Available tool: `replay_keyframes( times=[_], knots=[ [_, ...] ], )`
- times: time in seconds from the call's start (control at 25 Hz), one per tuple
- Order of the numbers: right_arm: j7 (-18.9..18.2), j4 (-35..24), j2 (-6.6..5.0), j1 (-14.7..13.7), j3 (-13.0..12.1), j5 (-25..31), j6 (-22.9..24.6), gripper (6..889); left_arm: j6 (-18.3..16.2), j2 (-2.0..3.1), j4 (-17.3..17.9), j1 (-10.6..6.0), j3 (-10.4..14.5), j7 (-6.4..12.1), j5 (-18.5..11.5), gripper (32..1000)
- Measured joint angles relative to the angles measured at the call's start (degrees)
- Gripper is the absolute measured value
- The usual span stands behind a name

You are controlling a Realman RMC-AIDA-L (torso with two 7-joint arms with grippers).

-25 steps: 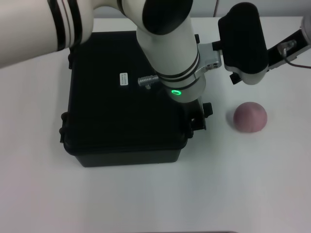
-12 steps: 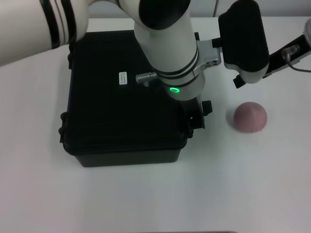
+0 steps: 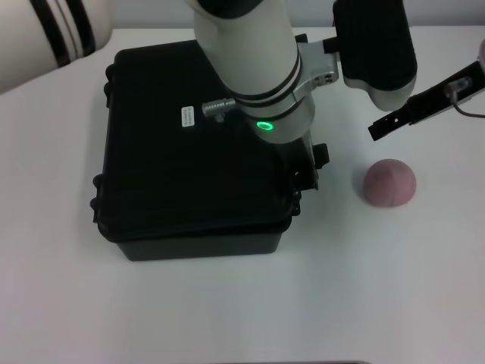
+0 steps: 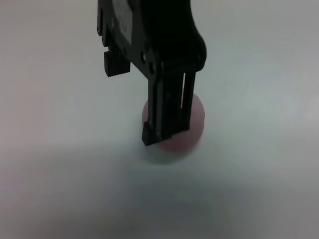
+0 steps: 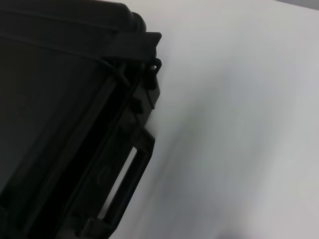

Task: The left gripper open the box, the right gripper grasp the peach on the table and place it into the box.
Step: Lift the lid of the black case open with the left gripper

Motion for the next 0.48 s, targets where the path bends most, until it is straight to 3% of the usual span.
replay_keyframes(
  times=[0.48],
  knots=[
    [-2.59,0.27,-0.16,-1.59,0.49,1.99,-0.97,847,-6.03,0.20,6.46,2.83,-6.53,0.97,2.49,85]
  ],
)
